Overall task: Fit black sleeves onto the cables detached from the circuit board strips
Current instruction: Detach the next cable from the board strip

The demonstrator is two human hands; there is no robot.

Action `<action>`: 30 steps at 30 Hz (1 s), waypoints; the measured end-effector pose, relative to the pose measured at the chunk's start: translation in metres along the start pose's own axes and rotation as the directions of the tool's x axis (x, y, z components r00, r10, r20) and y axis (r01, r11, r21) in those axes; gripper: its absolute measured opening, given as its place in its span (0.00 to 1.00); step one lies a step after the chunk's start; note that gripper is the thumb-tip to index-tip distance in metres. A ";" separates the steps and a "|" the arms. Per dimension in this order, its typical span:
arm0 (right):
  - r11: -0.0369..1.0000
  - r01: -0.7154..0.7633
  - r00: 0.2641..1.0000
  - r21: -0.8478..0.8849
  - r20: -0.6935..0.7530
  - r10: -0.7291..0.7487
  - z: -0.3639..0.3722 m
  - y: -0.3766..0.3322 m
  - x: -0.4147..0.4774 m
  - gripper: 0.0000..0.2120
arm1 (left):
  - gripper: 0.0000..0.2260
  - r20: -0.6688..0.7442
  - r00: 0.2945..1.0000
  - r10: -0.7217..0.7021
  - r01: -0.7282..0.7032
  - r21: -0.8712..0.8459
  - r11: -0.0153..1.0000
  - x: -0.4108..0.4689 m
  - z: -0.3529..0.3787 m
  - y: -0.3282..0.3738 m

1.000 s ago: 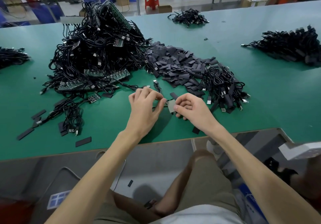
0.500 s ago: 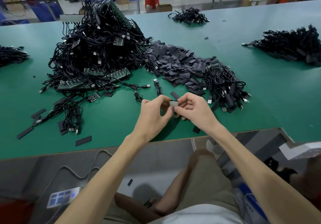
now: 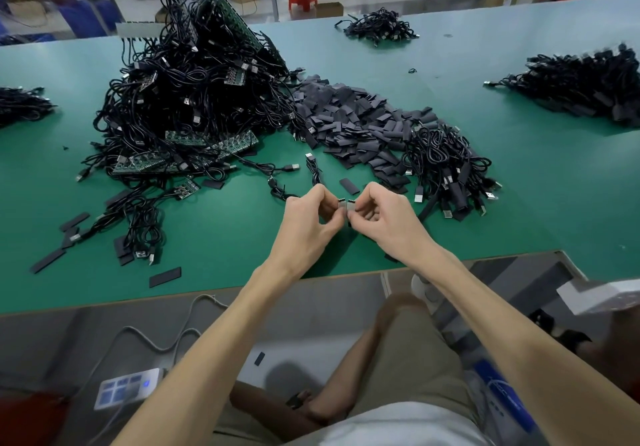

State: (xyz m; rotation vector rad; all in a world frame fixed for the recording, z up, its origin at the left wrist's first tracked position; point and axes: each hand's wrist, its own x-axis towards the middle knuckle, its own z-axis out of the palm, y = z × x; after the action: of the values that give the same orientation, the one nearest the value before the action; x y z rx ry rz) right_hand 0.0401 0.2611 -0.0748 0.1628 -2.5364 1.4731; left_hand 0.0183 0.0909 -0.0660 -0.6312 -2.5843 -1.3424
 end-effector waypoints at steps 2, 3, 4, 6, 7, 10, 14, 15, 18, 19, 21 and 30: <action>0.999 -0.017 1.000 0.049 -0.004 0.017 -0.001 0.001 0.001 0.10 | 0.05 -0.027 1.000 0.003 -0.002 0.015 1.000 0.000 0.002 0.001; 0.997 -0.028 1.000 0.079 -0.010 0.028 -0.001 0.002 0.001 0.09 | 0.05 -0.042 0.999 -0.001 0.002 0.031 1.000 0.000 0.002 0.001; 0.993 -0.038 0.999 0.108 -0.030 0.041 -0.001 0.003 0.002 0.08 | 0.05 -0.064 0.998 -0.008 0.011 0.045 0.999 0.000 0.002 0.001; 0.983 -0.062 0.992 0.174 -0.094 0.079 -0.001 0.005 0.005 0.07 | 0.05 -0.132 0.991 -0.037 0.044 0.054 0.998 0.000 0.000 0.001; 0.975 -0.074 0.988 0.207 -0.120 0.101 -0.002 0.007 0.006 0.07 | 0.05 -0.171 0.984 -0.059 0.068 0.049 0.996 0.001 -0.002 0.000; 0.959 -0.103 0.979 0.265 -0.143 0.145 -0.004 0.010 0.008 0.05 | 0.04 -0.246 0.960 -0.130 0.139 0.018 0.990 0.003 -0.010 -0.006; 0.950 -0.104 0.982 0.294 -0.124 0.146 -0.005 0.008 0.009 0.02 | 0.04 -0.271 0.932 -0.241 0.214 -0.124 0.969 0.004 -0.020 -0.013; 0.953 -0.095 0.986 0.286 -0.108 0.130 -0.005 0.007 0.009 0.03 | 0.05 -0.272 0.924 -0.269 0.224 -0.185 0.957 0.004 -0.022 -0.013; 0.969 -0.064 0.995 0.237 -0.053 0.079 -0.004 0.003 0.007 0.04 | 0.08 -0.313 0.885 -0.343 0.223 -0.363 0.905 0.008 -0.030 -0.017; 0.970 -0.066 0.996 0.233 -0.045 0.079 -0.004 0.002 0.006 0.05 | 0.09 -0.331 0.864 -0.379 0.225 -0.420 0.879 0.010 -0.032 -0.019; 0.965 -0.079 0.995 0.250 -0.046 0.094 -0.004 0.002 0.006 0.06 | 0.11 -0.344 0.829 -0.441 0.227 -0.514 0.827 0.014 -0.037 -0.025; 0.817 -0.159 0.931 0.555 -0.192 0.311 -0.012 0.011 0.010 0.07 | 0.02 -0.412 0.747 -0.521 0.330 -0.451 0.829 0.013 -0.046 -0.045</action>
State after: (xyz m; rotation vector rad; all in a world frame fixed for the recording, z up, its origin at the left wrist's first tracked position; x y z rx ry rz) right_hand 0.0295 0.2766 -0.0760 -0.2778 -1.9243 2.1056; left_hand -0.0156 0.0352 -0.0681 0.3232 -2.1092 -1.8265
